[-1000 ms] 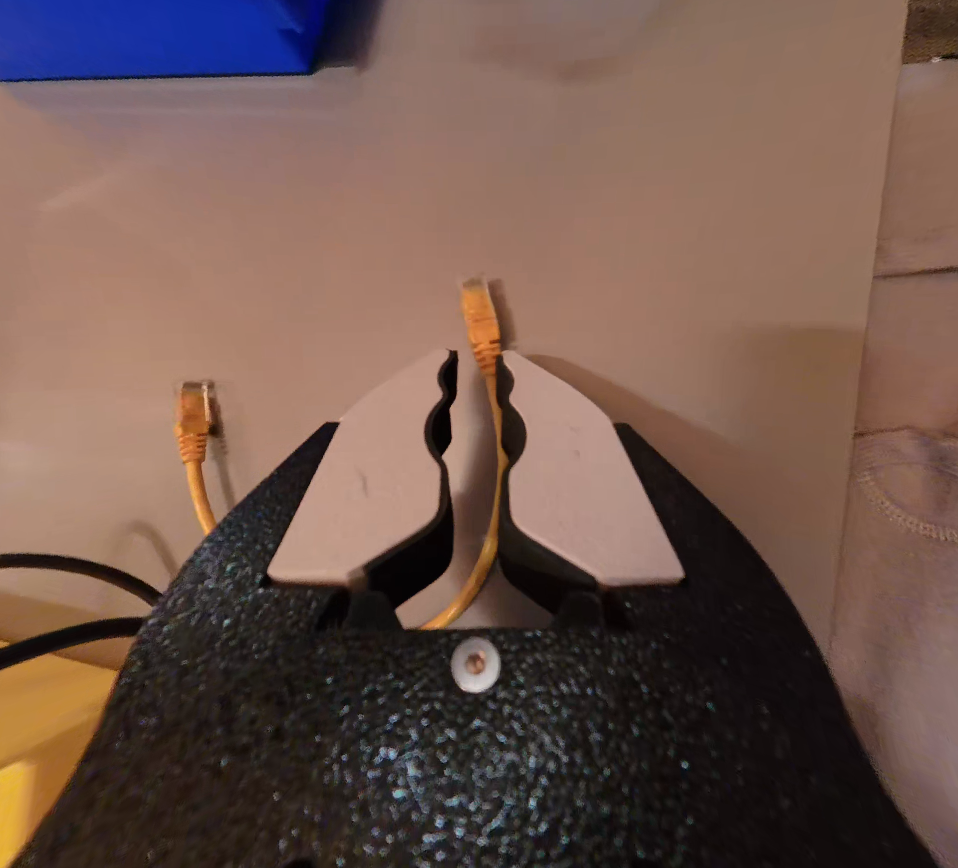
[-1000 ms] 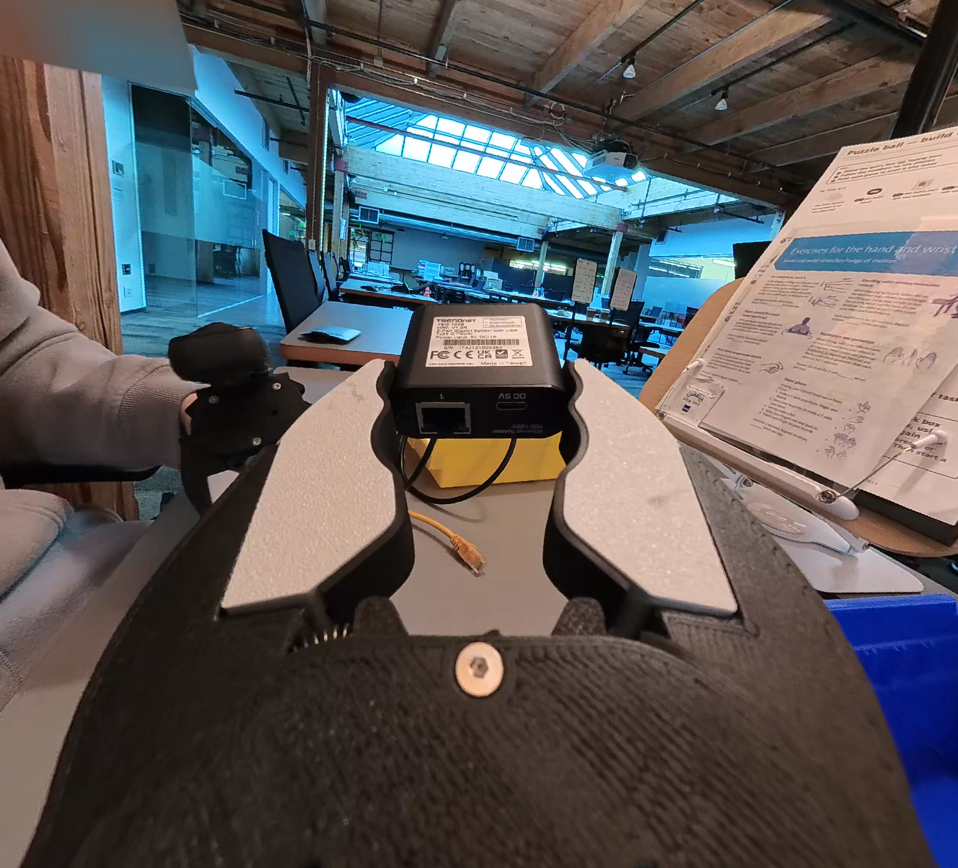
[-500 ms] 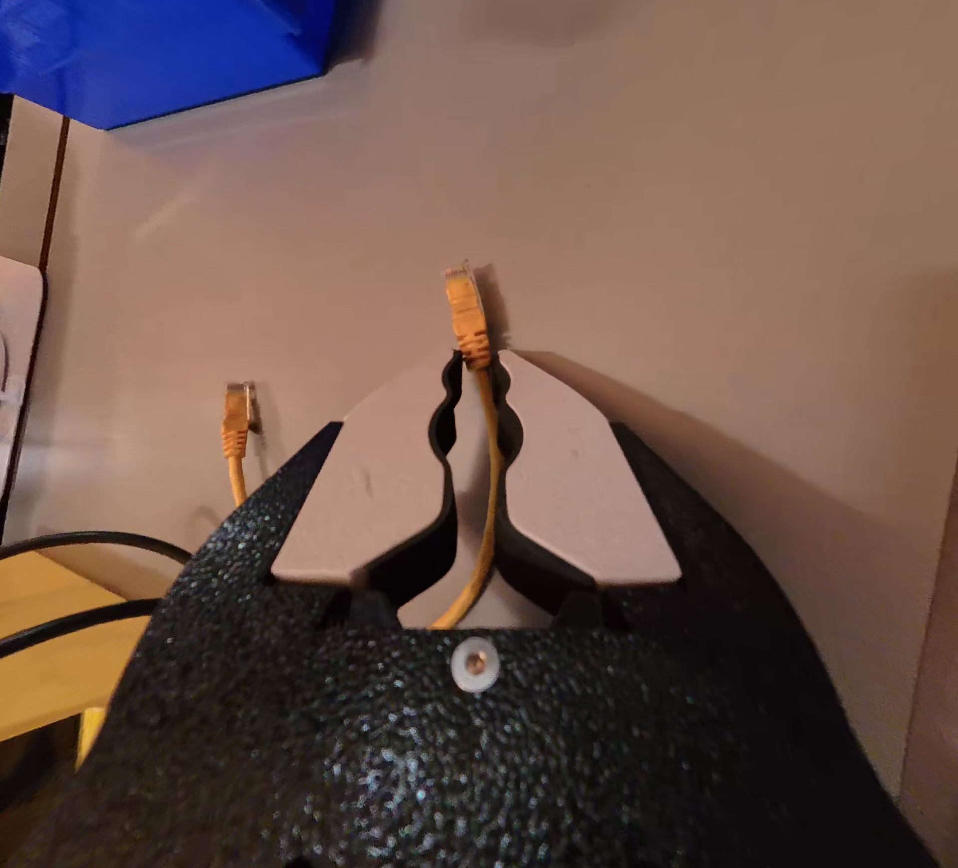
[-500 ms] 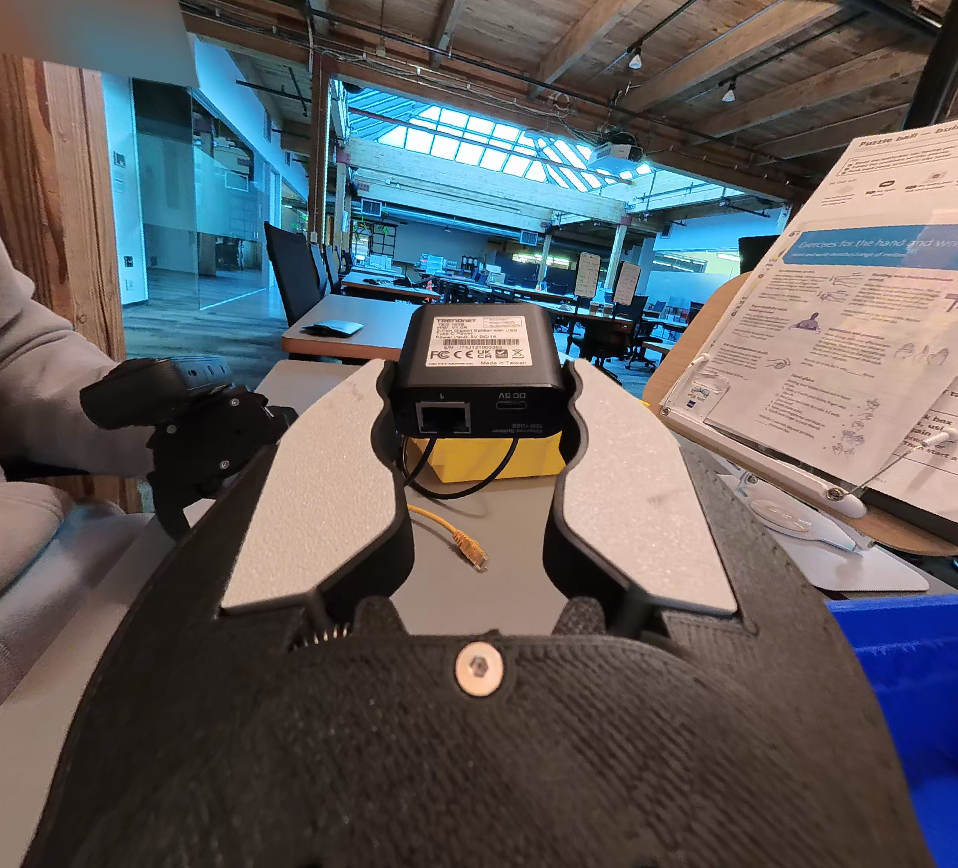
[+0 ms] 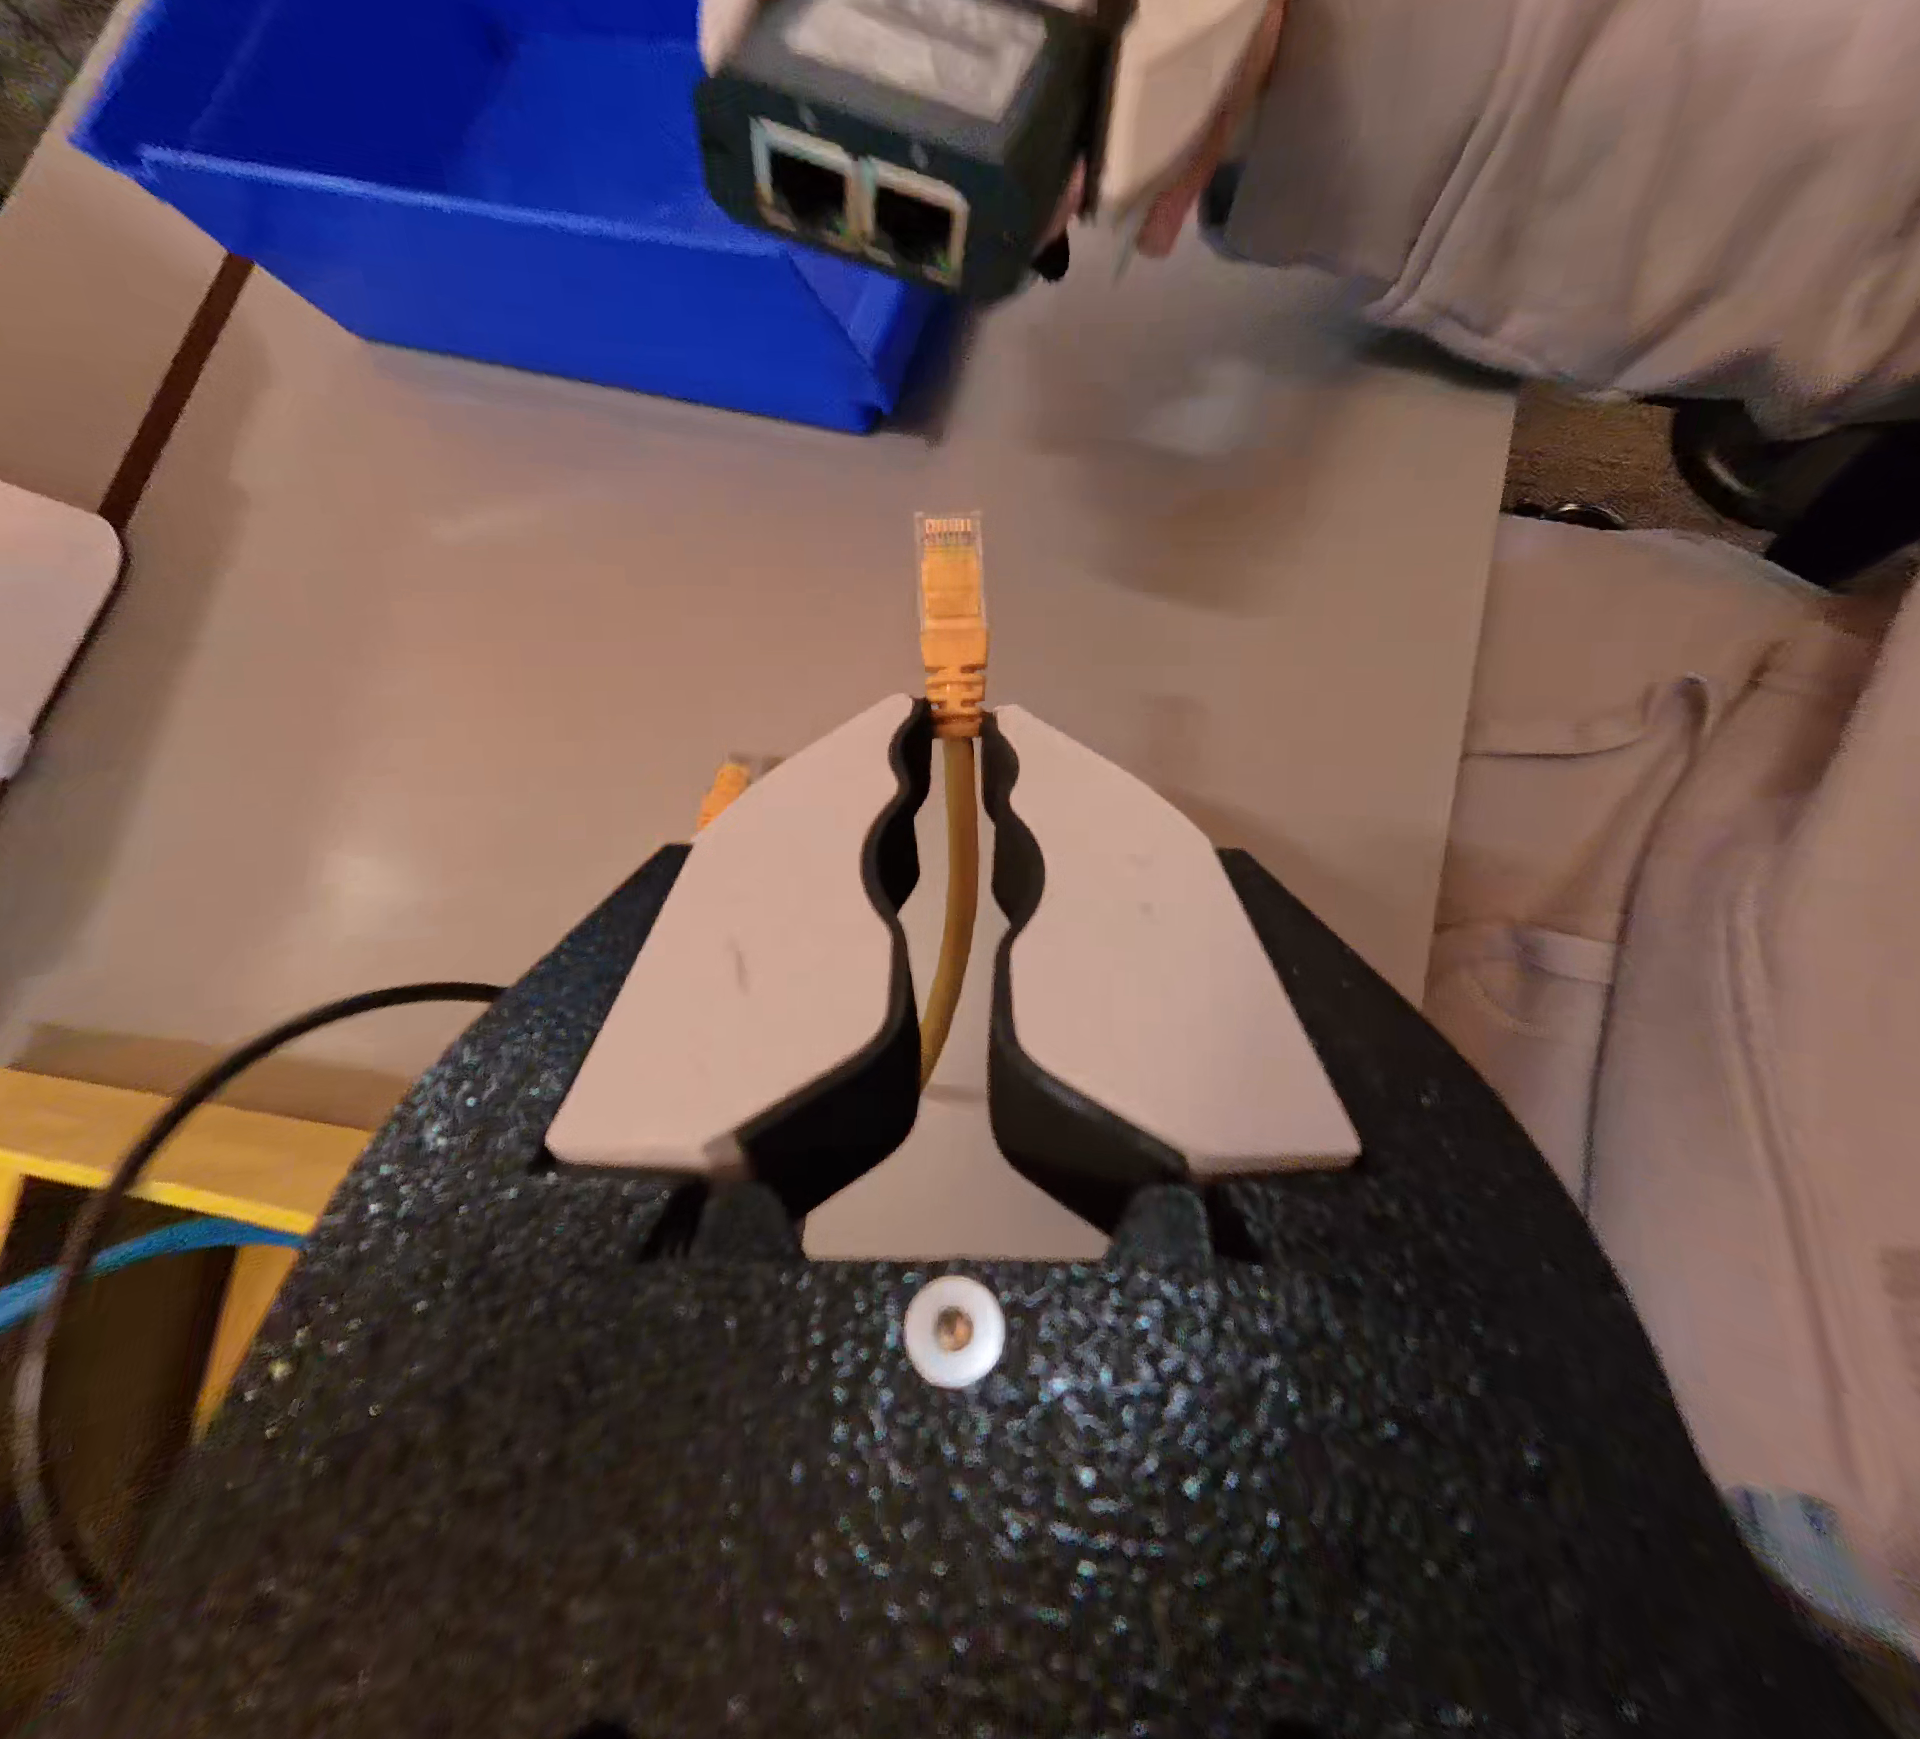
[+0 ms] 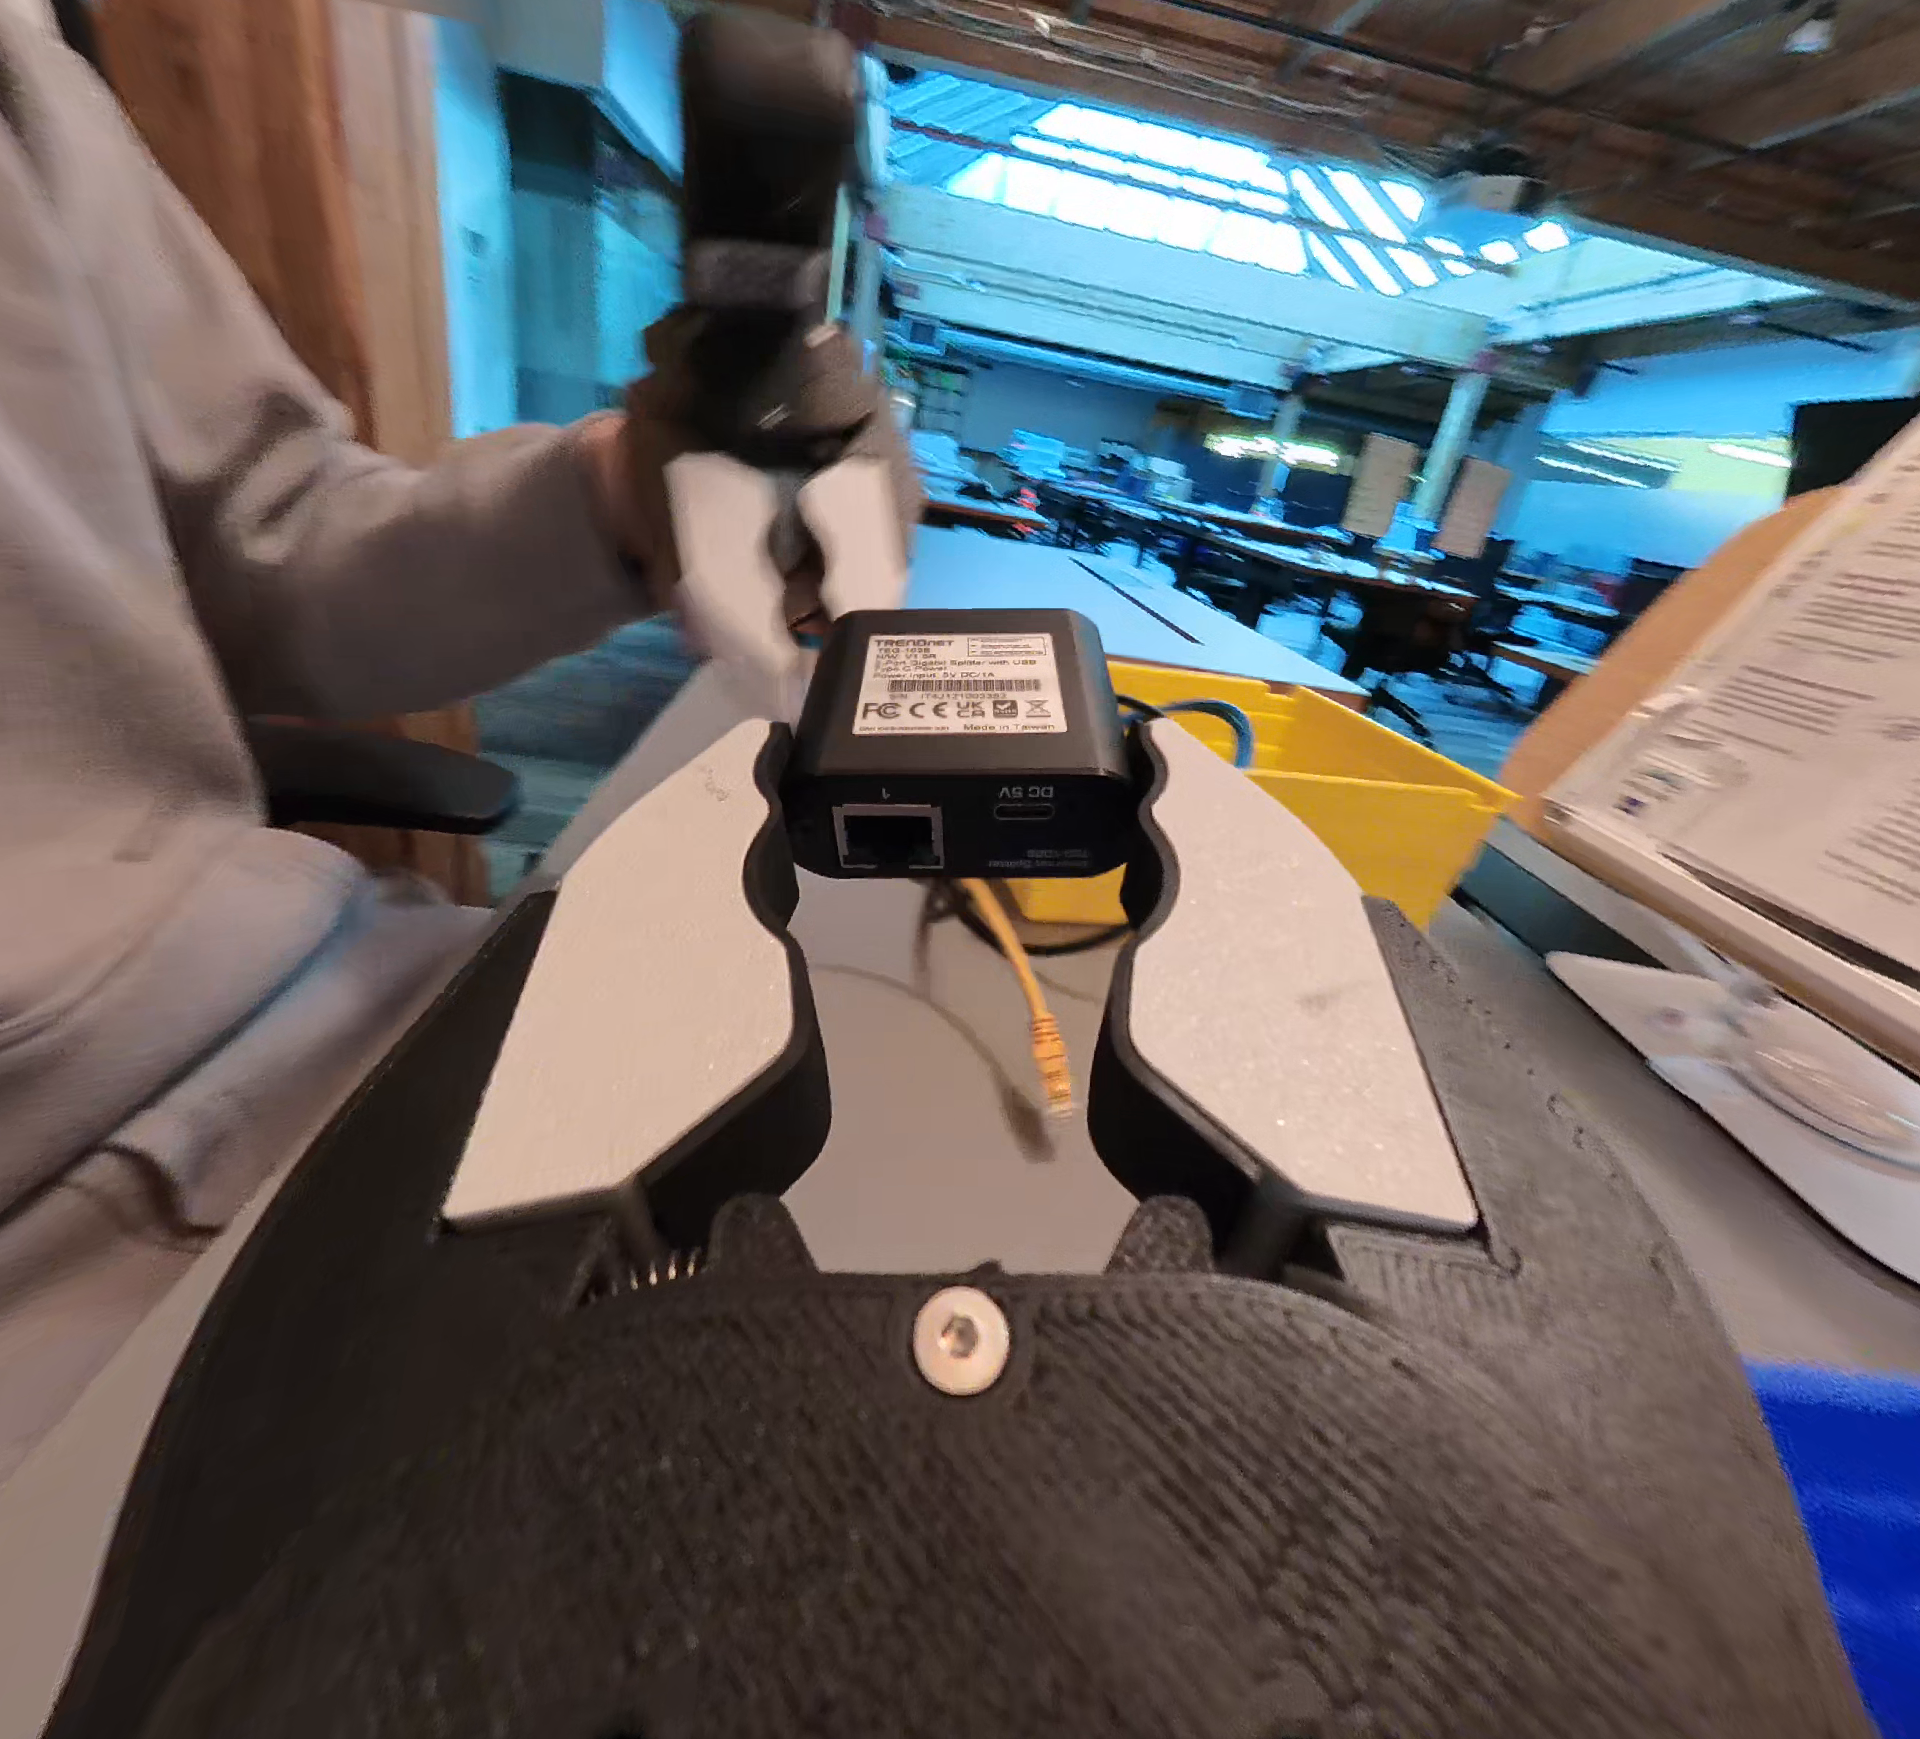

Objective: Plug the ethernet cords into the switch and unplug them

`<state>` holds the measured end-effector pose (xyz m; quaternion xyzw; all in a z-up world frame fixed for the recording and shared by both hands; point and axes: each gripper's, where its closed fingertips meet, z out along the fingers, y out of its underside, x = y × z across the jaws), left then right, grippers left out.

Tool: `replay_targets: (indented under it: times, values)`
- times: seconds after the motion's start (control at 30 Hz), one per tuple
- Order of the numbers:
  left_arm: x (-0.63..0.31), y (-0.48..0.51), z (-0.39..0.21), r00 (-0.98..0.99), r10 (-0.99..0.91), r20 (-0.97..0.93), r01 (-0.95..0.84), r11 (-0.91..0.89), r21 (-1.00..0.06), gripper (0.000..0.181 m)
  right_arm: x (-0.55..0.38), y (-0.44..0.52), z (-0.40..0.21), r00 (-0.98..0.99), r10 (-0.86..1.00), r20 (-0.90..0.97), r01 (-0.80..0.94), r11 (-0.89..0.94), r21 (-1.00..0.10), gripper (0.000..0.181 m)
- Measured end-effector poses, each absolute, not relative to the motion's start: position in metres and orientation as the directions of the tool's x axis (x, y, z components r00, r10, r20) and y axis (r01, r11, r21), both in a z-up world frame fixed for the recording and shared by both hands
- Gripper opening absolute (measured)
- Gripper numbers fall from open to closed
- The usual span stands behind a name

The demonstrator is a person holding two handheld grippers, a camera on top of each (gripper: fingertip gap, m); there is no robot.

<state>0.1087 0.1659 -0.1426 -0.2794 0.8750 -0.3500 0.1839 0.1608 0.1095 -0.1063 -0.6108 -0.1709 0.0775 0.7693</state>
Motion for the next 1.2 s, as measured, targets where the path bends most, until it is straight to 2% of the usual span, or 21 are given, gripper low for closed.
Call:
replay_targets:
  times: [0.03, 0.27, 0.43, 0.7, 0.87, 0.97, 1.03, 1.1, 1.2]
  values:
    - [0.111, 0.168, -0.134, -0.790, -0.600, -0.124, -0.354, 0.612, -0.707, 0.008, 0.159, 0.109, -0.105, 0.925, 0.340, 0.169, 0.085, 0.250, -0.965, 0.062]
    - [0.120, 0.170, -0.122, -0.847, -0.512, -0.143, -0.345, 0.734, -0.586, 0.008, 0.142, 0.114, -0.114, 0.892, 0.404, 0.204, 0.133, 0.199, -0.971, 0.061]
    - [0.120, 0.164, -0.123, -0.861, -0.490, -0.133, -0.337, 0.747, -0.573, 0.008, 0.140, 0.118, -0.125, 0.885, 0.410, 0.223, 0.180, 0.141, -0.974, 0.061]
    - [0.122, 0.166, -0.130, -0.858, -0.489, -0.159, -0.341, 0.773, -0.535, 0.008, 0.135, 0.121, -0.127, 0.876, 0.438, 0.201, 0.158, 0.132, -0.979, 0.062]
    - [0.127, 0.164, -0.133, -0.845, -0.508, -0.169, -0.337, 0.749, -0.570, 0.008, 0.137, 0.124, -0.134, 0.880, 0.439, 0.181, 0.157, 0.091, -0.983, 0.062]
    - [0.128, 0.166, -0.145, -0.839, -0.514, -0.176, -0.342, 0.751, -0.564, 0.008, 0.135, 0.125, -0.124, 0.882, 0.447, 0.149, 0.085, 0.160, -0.983, 0.062]
    - [0.130, 0.166, -0.158, -0.833, -0.524, -0.180, -0.350, 0.749, -0.563, 0.008, 0.132, 0.128, -0.124, 0.880, 0.446, 0.164, 0.105, 0.153, -0.983, 0.062]
    - [0.132, 0.165, -0.160, -0.825, -0.542, -0.160, -0.349, 0.711, -0.610, 0.007, 0.132, 0.128, -0.125, 0.878, 0.446, 0.174, 0.134, 0.121, -0.984, 0.062]
    - [0.137, 0.163, -0.141, -0.806, -0.579, -0.124, -0.316, 0.598, -0.736, 0.007, 0.140, 0.125, -0.125, 0.893, 0.413, 0.178, 0.139, 0.121, -0.983, 0.062]
